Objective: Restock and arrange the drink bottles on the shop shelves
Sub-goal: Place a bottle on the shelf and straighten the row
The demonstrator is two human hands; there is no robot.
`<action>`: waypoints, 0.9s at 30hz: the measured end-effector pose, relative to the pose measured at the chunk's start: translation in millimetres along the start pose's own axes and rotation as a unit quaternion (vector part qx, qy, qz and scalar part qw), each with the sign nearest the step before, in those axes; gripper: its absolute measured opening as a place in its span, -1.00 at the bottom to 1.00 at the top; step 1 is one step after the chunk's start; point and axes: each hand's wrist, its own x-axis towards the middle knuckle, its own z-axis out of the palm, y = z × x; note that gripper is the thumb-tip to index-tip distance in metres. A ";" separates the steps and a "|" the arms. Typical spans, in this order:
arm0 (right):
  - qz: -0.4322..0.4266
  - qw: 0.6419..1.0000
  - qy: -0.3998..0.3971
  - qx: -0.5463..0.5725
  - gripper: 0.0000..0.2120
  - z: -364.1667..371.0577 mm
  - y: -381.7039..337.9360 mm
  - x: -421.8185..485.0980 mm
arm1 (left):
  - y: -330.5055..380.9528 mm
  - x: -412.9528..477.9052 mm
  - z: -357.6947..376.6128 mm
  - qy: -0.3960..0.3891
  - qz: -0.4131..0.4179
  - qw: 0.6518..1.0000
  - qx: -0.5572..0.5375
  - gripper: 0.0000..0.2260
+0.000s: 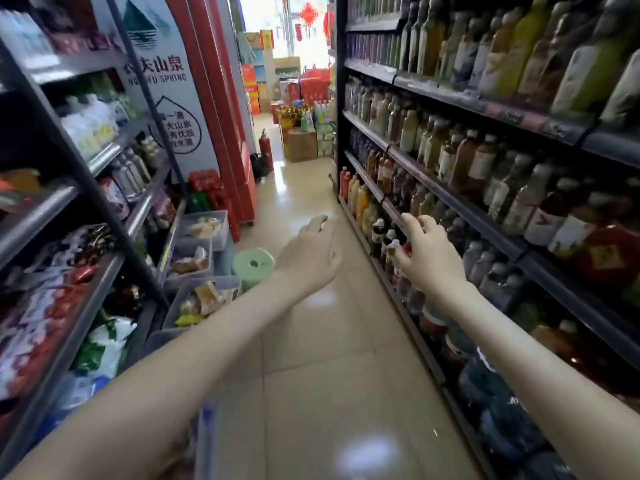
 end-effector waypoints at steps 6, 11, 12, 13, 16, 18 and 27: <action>-0.006 1.000 0.011 0.019 -0.46 61.2 -5.9 223.7 | -94.8 189.0 14.4 0.026 -0.027 0.999 0.000 -0.49; -0.032 0.999 0.020 0.032 -0.44 137.6 -24.2 400.1 | -193.3 337.2 44.6 0.037 -0.036 0.999 0.005 -0.48; -0.032 0.999 0.025 0.036 -0.44 154.3 -25.7 435.3 | -213.2 369.9 51.2 0.038 -0.038 0.999 0.001 -0.48; -0.031 0.998 0.031 0.039 -0.44 171.0 -26.1 470.8 | -233.0 403.2 57.9 0.035 -0.040 0.999 -0.002 -0.48; -0.009 0.999 0.037 0.038 -0.43 214.7 -22.9 570.2 | -284.1 504.7 73.9 0.022 -0.021 0.999 -0.012 -0.45; 0.005 0.999 0.035 0.035 -0.44 235.5 -14.5 633.3 | -309.3 576.2 78.6 0.017 0.005 1.000 -0.009 -0.44; 0.083 0.993 0.078 -0.008 -0.43 300.0 88.4 871.8 | -354.6 874.2 153.6 0.025 0.108 0.992 -0.055 -0.46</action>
